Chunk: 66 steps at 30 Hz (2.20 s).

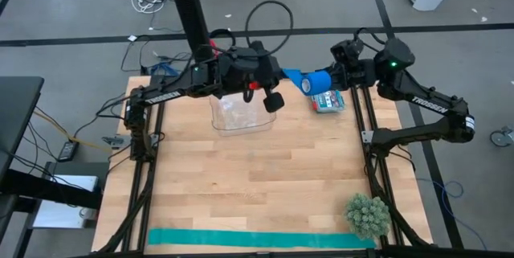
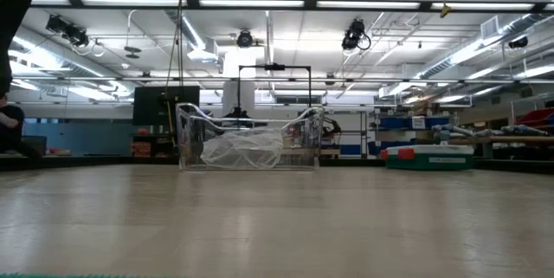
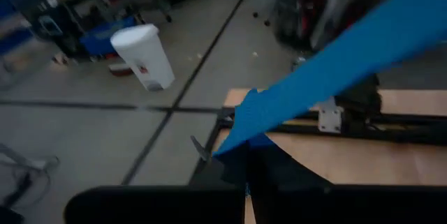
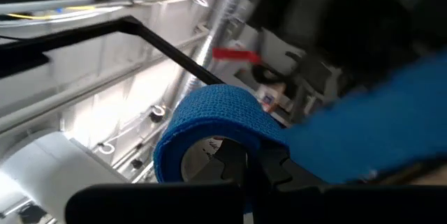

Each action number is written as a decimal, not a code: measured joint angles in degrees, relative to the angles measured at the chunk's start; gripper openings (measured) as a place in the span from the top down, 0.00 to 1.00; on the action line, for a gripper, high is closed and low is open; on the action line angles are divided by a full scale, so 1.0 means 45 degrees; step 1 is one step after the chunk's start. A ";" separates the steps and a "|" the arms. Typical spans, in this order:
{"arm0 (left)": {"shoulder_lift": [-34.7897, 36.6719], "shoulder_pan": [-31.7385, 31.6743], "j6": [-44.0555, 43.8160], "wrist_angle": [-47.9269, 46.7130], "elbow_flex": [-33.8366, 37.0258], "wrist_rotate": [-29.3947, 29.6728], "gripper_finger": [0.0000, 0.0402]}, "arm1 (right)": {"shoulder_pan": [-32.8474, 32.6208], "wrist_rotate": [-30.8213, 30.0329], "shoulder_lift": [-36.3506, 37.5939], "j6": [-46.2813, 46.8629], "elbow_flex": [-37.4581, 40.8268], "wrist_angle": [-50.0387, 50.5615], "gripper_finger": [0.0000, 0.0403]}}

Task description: Roll bandage

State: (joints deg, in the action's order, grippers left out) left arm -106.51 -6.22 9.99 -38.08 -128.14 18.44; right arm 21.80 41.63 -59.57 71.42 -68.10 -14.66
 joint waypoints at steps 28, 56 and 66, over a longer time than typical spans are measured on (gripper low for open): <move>0.0124 0.1266 0.4145 0.4120 -0.0010 0.1176 0.98 | 0.0266 0.0164 -0.0117 -0.2633 0.0000 0.4571 1.00; 0.0221 0.2492 0.5432 0.3480 0.0005 0.1611 0.92 | 0.2153 0.0386 -0.0491 -0.2900 0.0000 0.4587 1.00; 0.0137 0.2463 0.5384 0.4037 0.0005 0.1953 0.75 | 0.1936 0.0334 -0.0782 -0.3488 0.0000 0.5049 1.00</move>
State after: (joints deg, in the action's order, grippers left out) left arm -105.89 4.86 34.22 -19.92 -128.11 27.23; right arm 30.52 43.13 -63.09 55.73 -68.10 8.06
